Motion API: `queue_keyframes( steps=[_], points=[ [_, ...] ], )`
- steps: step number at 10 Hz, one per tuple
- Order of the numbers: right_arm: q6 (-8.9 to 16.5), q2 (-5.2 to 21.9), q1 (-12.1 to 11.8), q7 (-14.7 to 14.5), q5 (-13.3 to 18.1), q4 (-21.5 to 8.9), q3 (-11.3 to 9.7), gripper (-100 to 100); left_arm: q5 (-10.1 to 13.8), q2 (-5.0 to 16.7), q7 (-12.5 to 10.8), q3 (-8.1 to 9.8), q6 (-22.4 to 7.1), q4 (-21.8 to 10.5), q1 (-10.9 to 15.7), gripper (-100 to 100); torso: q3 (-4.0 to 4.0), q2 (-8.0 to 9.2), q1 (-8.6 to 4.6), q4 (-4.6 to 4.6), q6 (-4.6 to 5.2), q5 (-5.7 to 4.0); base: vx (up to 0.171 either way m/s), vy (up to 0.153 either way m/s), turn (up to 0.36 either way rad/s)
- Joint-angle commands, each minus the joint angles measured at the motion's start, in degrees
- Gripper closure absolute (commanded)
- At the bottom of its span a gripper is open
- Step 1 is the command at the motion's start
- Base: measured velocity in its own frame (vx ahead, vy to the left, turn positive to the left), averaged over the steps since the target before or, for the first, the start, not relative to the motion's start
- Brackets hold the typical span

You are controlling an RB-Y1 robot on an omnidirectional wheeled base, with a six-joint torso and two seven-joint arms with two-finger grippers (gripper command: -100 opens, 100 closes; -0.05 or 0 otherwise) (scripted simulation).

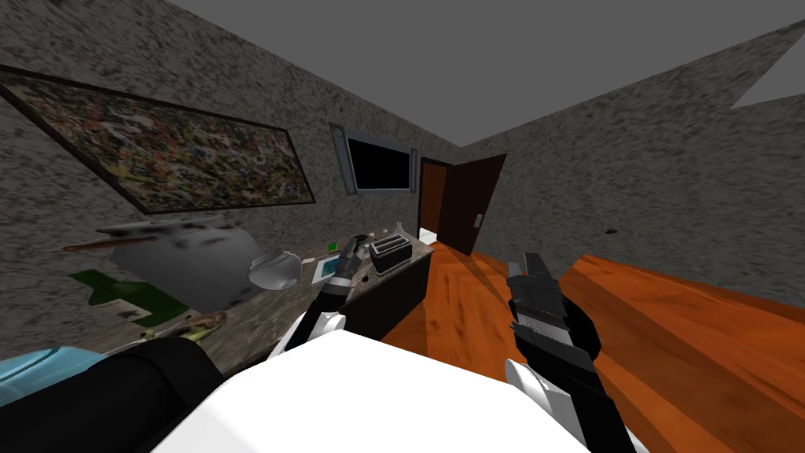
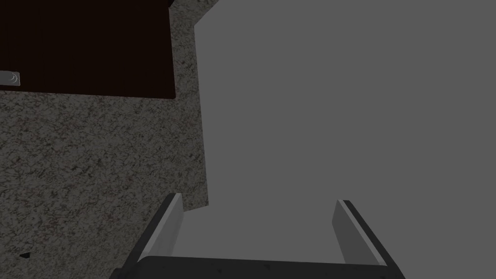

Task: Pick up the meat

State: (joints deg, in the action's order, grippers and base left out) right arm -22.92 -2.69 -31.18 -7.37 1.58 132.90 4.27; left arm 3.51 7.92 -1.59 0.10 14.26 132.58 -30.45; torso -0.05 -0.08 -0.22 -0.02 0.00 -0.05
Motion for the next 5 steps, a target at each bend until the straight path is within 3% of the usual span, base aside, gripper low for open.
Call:
queue_keyframes(
  steps=[1,5],
  points=[
    [0.00,0.00,0.00,0.00,0.00,0.00,0.00,0,0.71,0.69,-1.46,1.23,-2.86,0.38,-0.13,-100,0.00,0.00,0.00,0.00,0.00,0.00,0.014,-0.074,0.207],
    [0.00,0.00,0.00,0.00,0.00,0.00,0.00,0,1.53,1.06,-3.24,2.65,-7.68,0.96,-0.35,-100,0.00,0.00,-0.09,0.00,-0.01,-0.02,0.010,-0.070,0.116]
  ],
)
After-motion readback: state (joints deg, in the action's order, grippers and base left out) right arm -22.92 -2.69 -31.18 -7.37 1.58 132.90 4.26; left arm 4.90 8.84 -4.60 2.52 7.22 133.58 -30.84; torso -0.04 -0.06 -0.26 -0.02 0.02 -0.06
